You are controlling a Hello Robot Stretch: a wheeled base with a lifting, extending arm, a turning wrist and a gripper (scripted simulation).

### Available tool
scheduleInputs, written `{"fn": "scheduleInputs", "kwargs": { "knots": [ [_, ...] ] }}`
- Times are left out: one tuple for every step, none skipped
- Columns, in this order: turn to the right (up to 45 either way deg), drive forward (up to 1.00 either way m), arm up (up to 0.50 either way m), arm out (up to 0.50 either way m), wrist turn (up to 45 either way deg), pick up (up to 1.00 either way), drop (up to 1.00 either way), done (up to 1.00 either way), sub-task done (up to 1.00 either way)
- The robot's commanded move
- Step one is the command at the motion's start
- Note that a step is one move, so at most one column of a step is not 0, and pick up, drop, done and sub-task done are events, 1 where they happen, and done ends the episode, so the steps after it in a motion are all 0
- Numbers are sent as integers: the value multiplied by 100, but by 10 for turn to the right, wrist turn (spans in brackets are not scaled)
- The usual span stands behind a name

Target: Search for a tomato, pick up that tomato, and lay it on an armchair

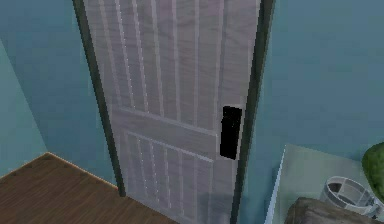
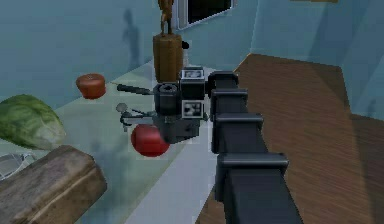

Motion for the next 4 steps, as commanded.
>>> {"fn": "scheduleInputs", "kwargs": {
  "knots": [
    [0, 0, -10, 0, 0, 0, 0, 0, 0],
    [0, 0, 0, 0, 0, 100, 0, 0, 0],
    [0, 0, 10, 0, 0, 0, 0, 0, 0],
    [0, 0, 0, 0, -450, 0, 0, 0, 0]
  ]
}}
